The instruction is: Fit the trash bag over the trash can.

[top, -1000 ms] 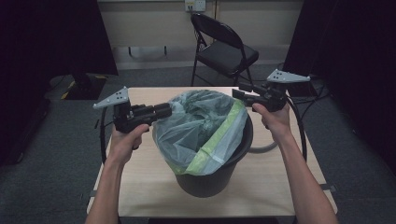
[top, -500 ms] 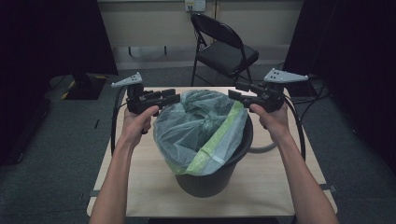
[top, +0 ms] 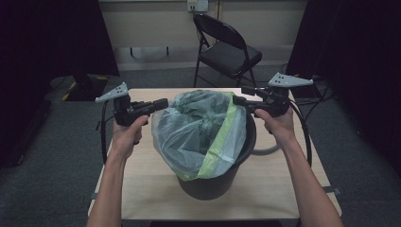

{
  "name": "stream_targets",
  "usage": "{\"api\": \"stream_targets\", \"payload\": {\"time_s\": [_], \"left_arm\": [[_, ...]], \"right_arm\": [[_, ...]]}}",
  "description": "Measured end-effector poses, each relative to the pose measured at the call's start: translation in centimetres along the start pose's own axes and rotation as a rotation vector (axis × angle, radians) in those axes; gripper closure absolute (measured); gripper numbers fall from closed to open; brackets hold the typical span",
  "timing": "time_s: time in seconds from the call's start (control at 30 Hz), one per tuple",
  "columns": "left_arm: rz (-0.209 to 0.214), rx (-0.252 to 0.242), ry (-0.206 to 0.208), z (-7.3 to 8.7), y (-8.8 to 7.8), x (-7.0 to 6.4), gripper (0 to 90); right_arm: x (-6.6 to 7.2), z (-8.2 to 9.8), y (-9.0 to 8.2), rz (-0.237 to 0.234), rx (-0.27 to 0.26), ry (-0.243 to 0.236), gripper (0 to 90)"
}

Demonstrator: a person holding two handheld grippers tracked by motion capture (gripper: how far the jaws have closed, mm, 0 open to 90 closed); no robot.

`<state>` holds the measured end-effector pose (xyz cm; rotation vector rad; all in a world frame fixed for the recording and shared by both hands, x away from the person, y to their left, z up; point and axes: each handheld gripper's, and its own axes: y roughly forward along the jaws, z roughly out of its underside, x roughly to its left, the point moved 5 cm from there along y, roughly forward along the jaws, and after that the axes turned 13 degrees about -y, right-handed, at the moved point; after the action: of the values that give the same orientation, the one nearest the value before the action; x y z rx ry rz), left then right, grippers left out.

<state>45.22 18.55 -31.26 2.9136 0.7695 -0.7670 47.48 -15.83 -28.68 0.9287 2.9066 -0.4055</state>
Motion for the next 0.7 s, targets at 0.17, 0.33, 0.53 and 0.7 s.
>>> {"api": "stream_targets", "payload": {"time_s": [0.17, 0.33, 0.53, 0.7], "left_arm": [[0.001, 0.010, 0.006, 0.7, -0.9, -0.3, 90.0], [0.018, -0.021, -0.009, -0.7, -0.4, -0.4, 76.9], [0.016, 0.014, -0.032, -1.2, 2.5, 0.1, 58.6], [0.030, 0.031, -0.053, -0.1, 2.8, 0.2, 64.6]], "right_arm": [[0.1, 0.1, -0.2, -0.009, 0.002, 0.001, 43.4], [0.3, 0.0, 0.3, -0.034, -0.007, 0.009, 46.7], [0.1, -0.5, 1.3, -0.086, 0.016, 0.028, 50.6], [0.3, -0.7, 1.6, -0.110, 0.043, 0.015, 56.9]]}}
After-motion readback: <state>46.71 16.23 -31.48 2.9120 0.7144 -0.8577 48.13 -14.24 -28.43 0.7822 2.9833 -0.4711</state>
